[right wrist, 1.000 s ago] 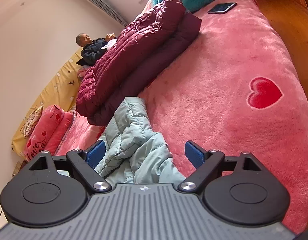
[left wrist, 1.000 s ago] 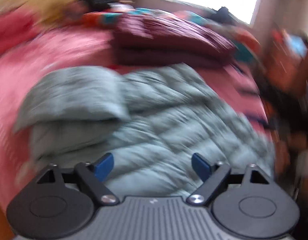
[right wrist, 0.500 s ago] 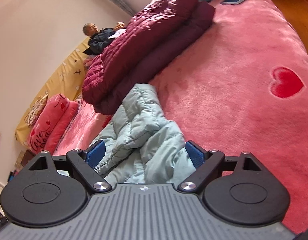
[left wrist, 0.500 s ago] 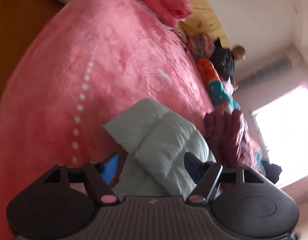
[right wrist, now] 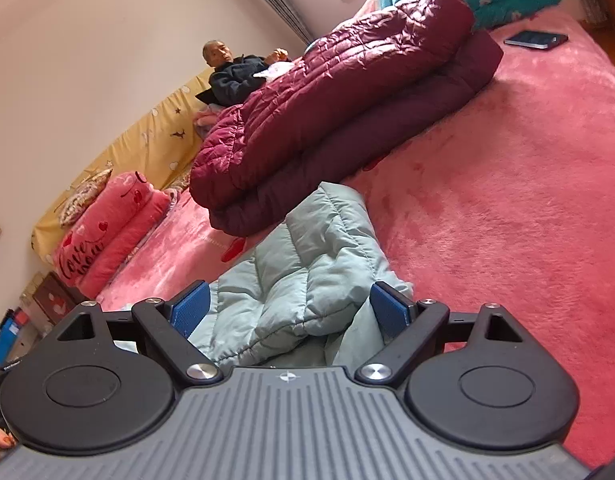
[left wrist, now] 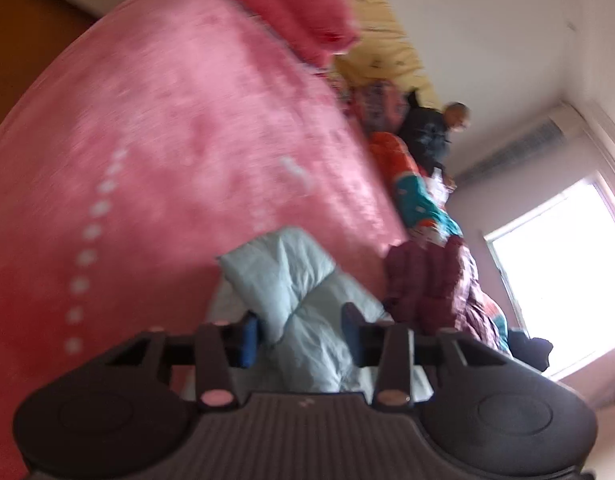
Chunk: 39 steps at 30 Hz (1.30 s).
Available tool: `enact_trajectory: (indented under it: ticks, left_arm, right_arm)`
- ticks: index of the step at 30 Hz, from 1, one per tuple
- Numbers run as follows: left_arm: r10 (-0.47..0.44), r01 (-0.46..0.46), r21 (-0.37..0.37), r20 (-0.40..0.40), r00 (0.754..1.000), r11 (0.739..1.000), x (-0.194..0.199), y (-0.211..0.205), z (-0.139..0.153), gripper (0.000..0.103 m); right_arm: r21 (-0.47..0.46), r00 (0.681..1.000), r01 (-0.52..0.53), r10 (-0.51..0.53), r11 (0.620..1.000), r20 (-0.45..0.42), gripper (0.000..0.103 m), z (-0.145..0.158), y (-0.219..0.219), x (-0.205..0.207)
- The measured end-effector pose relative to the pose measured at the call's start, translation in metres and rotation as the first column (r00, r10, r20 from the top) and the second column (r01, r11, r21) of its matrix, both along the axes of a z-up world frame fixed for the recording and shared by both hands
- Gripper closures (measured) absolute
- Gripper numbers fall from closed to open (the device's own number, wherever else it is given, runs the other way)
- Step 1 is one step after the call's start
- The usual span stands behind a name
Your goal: Fold large clothes
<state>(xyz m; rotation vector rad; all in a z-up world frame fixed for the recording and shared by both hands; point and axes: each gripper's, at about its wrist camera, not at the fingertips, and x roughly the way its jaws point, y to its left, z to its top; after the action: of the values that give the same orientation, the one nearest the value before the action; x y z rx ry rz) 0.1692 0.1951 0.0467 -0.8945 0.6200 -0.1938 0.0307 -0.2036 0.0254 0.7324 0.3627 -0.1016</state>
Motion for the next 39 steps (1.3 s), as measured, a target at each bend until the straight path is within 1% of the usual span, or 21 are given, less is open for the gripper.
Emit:
enact_trajectory:
  ticks: [2,4,6,8,10,13,16,18,19,21,22,23,25,27,29,31,32,35,36,38,39]
  left_arm:
    - [-0.035,0.034,0.023,0.054,0.998,0.999,0.002,-0.014,0.017,0.069]
    - [-0.093,0.086,0.064,0.109,0.99,0.994,0.002,-0.037,0.036,0.069]
    - [-0.173,0.158,0.107,0.152,0.973,0.982,0.001,-0.065,0.05,0.069]
    - [-0.268,0.246,0.134,0.18,0.946,0.96,0.0,-0.1,0.058,0.069]
    - [-0.363,0.331,0.178,0.195,0.911,0.927,-0.002,-0.136,0.063,0.069]
    - [-0.508,0.448,0.281,0.2,0.838,0.849,-0.014,-0.194,0.066,0.069]
    - [-0.611,0.537,0.328,0.191,0.768,0.777,-0.029,-0.233,0.065,0.067]
    - [-0.661,0.58,0.349,0.182,0.728,0.736,-0.038,-0.25,0.063,0.053]
    - [-0.68,0.598,0.358,0.172,0.712,0.717,-0.043,-0.256,0.062,0.049]
    - [-0.705,0.623,0.366,0.152,0.693,0.691,-0.052,-0.254,0.058,0.038]
    - [-0.71,0.628,0.369,0.142,0.69,0.685,-0.056,-0.252,0.057,0.037]
    - [-0.708,0.626,0.375,0.134,0.693,0.684,-0.06,-0.243,0.054,0.035]
    - [-0.686,0.595,0.408,0.116,0.718,0.692,-0.062,-0.229,0.05,0.033]
    - [-0.636,0.532,0.461,0.096,0.765,0.71,-0.064,-0.202,0.043,0.032]
    - [-0.574,0.473,0.497,0.061,0.817,0.727,-0.054,-0.178,0.033,0.032]
    - [-0.503,0.414,0.542,0.018,0.864,0.731,-0.049,-0.152,0.019,0.032]
    - [-0.476,0.39,0.561,0.008,0.879,0.73,-0.048,-0.142,0.013,0.032]
    - [-0.414,0.336,0.597,-0.007,0.91,0.729,-0.044,-0.119,-0.002,0.032]
    - [-0.404,0.329,0.598,-0.009,0.915,0.731,-0.042,-0.115,-0.005,0.032]
    - [-0.406,0.33,0.589,-0.004,0.914,0.737,-0.04,-0.11,-0.009,0.032]
    - [-0.407,0.328,0.593,0.0,0.913,0.735,-0.038,-0.111,-0.009,0.032]
  right_arm:
    - [0.051,1.0,-0.005,0.004,0.999,0.027,0.0,0.002,-0.004,-0.001]
    - [0.095,0.999,-0.009,0.004,0.995,0.053,0.0,0.004,-0.01,-0.003]
    - [0.117,0.998,0.002,-0.009,0.993,0.065,0.0,0.006,-0.016,-0.006]
    - [0.125,0.997,0.022,-0.03,0.992,0.067,0.0,0.006,-0.023,-0.01]
    - [0.119,0.997,0.037,-0.045,0.992,0.063,0.0,0.006,-0.028,-0.013]
    - [0.095,0.996,0.059,-0.066,0.994,0.065,0.0,0.007,-0.035,-0.019]
    - [0.086,0.993,0.09,-0.096,0.992,0.068,0.0,0.006,-0.045,-0.025]
    - [0.104,0.99,0.113,-0.12,0.988,0.068,0.0,0.003,-0.052,-0.028]
    - [0.121,0.989,0.125,-0.134,0.985,0.067,0.0,0.001,-0.056,-0.03]
    - [0.157,0.986,0.141,-0.153,0.977,0.064,0.0,-0.003,-0.064,-0.033]
    - [0.17,0.985,0.146,-0.159,0.975,0.064,0.0,-0.004,-0.066,-0.034]
    - [0.181,0.984,0.15,-0.164,0.972,0.063,0.0,-0.005,-0.069,-0.036]
    - [0.193,0.983,0.154,-0.169,0.969,0.067,0.0,-0.006,-0.071,-0.037]
    - [0.199,0.983,0.15,-0.167,0.969,0.074,0.0,-0.005,-0.07,-0.036]
    - [0.201,0.985,0.13,-0.15,0.971,0.084,0.0,-0.005,-0.067,-0.035]
    - [0.194,0.989,0.095,-0.115,0.976,0.096,0.0,-0.003,-0.062,-0.031]
    - [0.184,0.991,0.073,-0.093,0.98,0.101,0.0,-0.001,-0.057,-0.029]
    - [0.137,0.995,0.015,-0.028,0.99,0.097,0.0,0.002,-0.046,-0.022]
    - [0.124,0.996,0.011,-0.021,0.992,0.081,0.0,0.001,-0.044,-0.018]
    - [0.096,0.999,0.021,-0.024,0.995,0.028,0.0,-0.001,-0.04,-0.012]
    - [0.09,1.0,0.027,-0.027,0.996,0.006,0.0,-0.003,-0.039,-0.01]
